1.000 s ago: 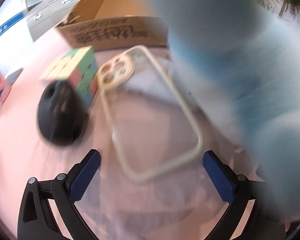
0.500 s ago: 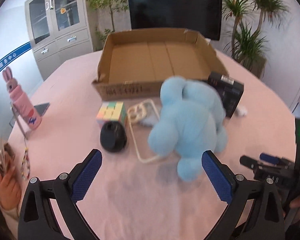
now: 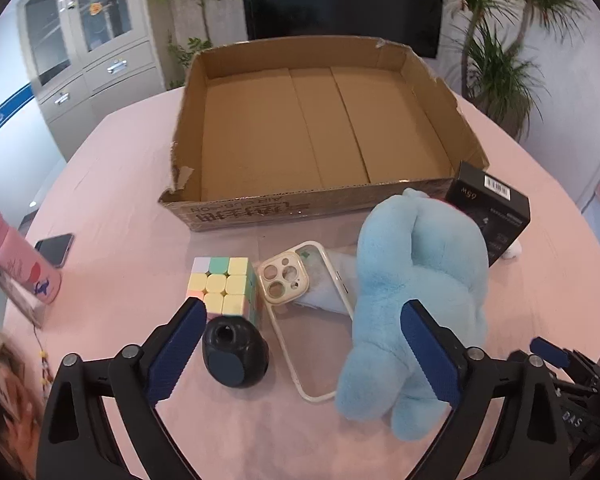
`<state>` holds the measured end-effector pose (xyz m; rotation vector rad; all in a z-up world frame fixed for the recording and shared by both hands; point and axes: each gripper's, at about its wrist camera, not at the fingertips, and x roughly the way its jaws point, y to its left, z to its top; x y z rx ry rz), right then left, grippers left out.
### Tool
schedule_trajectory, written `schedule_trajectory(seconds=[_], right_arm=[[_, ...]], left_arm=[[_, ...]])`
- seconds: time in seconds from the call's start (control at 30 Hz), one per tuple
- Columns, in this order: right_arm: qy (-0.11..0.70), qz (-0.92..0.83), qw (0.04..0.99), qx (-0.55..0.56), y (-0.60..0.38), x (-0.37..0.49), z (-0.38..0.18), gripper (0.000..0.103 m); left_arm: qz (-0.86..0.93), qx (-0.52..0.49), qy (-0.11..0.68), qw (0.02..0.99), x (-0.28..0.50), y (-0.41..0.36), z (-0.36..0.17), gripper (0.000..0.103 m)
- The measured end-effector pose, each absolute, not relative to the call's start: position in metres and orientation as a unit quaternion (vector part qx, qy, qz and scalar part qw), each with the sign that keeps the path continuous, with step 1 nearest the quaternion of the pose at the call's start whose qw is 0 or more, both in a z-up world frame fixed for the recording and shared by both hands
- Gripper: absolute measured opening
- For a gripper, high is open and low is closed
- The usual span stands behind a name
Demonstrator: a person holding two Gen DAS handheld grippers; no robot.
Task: Organize objects
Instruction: 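Close the right gripper on the plush toy's arm while the left gripper grasps its body, then lift the plush toy with both grippers and carry it over the cardboard box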
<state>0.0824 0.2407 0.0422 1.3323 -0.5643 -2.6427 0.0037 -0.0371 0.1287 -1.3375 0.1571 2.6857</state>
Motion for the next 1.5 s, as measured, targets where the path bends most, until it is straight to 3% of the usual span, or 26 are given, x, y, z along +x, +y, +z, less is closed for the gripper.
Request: schedule_trajectory(seconds=[0.23,0.33,0.4,0.43,0.7,0.8,0.87,0.97,1.07,1.2,1.37,1.4,1.5], right_arm=[[-0.246,-0.842,0.083,0.474,0.228,0.047,0.021,0.051],[-0.246,-0.838,0.07,0.482,0.222,0.039,0.015,0.046],[-0.257,-0.834,0.068,0.483,0.221,0.038,0.013,0.045],[-0.265,-0.833,0.069,0.481,0.221,0.038,0.012,0.045],[-0.305,-0.819,0.059,0.483,0.217,0.034,0.009,0.045],[-0.303,-0.813,0.045,0.494,0.216,0.031,0.004,0.045],[-0.292,-0.816,0.036,0.497,0.212,0.029,0.006,0.045],[-0.258,-0.825,0.01,0.503,0.202,0.025,0.011,0.045],[-0.249,-0.828,0.001,0.502,0.199,0.026,0.011,0.044],[-0.234,-0.834,-0.005,0.499,0.196,0.026,0.012,0.041],[-0.21,-0.845,-0.006,0.492,0.184,0.026,0.012,0.029],[-0.203,-0.847,-0.002,0.491,0.181,0.022,0.014,0.027],[-0.216,-0.844,0.028,0.491,0.195,0.02,0.022,0.022]], left_arm=[[0.886,-0.439,0.106,0.102,-0.013,-0.014,0.134,0.077],[0.873,-0.458,0.107,0.129,-0.03,-0.007,0.129,0.057],[0.863,-0.473,0.102,0.145,-0.039,-0.004,0.124,0.033],[0.858,-0.479,0.1,0.155,-0.045,-0.003,0.123,0.032],[0.833,-0.504,0.063,0.218,-0.071,-0.01,0.122,0.033],[0.804,-0.528,0.027,0.271,-0.079,-0.013,0.122,0.046],[0.793,-0.539,0.044,0.282,-0.084,-0.008,0.119,0.053],[0.795,-0.535,0.07,0.276,-0.085,0.0,0.117,0.053],[0.792,-0.53,0.091,0.289,-0.082,0.011,0.112,0.052],[0.795,-0.525,0.097,0.289,-0.079,0.015,0.104,0.042],[0.805,-0.51,0.093,0.288,-0.072,0.011,0.098,0.039],[0.806,-0.51,0.079,0.289,-0.069,0.007,0.098,0.034],[0.805,-0.514,0.047,0.292,-0.058,-0.005,0.105,0.031]])
